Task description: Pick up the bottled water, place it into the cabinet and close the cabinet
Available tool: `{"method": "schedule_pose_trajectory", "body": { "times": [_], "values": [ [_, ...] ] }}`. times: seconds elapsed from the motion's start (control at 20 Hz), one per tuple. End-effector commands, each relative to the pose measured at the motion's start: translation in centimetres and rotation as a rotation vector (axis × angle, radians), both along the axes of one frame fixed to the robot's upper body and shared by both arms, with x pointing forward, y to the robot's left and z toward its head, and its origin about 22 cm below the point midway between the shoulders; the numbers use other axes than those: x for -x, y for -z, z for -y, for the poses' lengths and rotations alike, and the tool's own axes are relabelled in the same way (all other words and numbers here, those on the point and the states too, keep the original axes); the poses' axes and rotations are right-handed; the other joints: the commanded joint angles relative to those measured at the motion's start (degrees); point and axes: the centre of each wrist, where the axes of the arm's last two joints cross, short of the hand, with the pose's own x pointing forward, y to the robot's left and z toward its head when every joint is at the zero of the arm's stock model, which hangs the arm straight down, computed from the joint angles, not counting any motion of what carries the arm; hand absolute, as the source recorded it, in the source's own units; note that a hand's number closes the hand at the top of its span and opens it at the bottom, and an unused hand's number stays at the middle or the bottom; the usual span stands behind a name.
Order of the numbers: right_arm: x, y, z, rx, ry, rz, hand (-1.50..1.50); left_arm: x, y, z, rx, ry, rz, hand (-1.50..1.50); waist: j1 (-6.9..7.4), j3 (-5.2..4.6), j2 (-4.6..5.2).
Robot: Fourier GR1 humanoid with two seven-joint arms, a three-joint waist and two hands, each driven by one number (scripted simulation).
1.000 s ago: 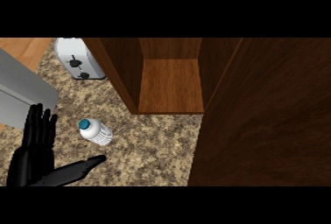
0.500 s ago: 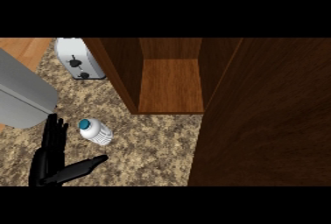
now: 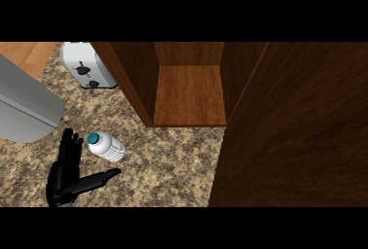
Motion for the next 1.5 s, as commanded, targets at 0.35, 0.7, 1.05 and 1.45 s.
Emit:
{"method": "schedule_pose_trajectory", "body": {
  "times": [0.35,0.7,1.05,1.45],
  "values": [
    [2.5,-1.4,0.5,0.046,0.045,0.068,-1.5,-0.4,5.6,-0.9,0.042,-0.02,0.024,-1.5,-0.1,-0.01,0.01],
    [1.7,-0.8,0.3,0.048,0.081,0.076,-1.5,-0.9,7.5,0.2,0.037,-0.059,0.084,-1.5,-0.08,-0.01,0.04],
    [3.2,-1.6,0.3,0.043,0.051,0.083,-1.5,-3.9,6.9,-1.0,0.064,-0.093,0.17,-1.5,-0.69,-0.09,0.02],
    [1.3,-0.4,-0.4,0.05,0.028,0.081,-1.5,-7.6,5.3,0.7,0.062,0.072,0.181,1.5,-0.33,0.01,0.09]
  ]
}}
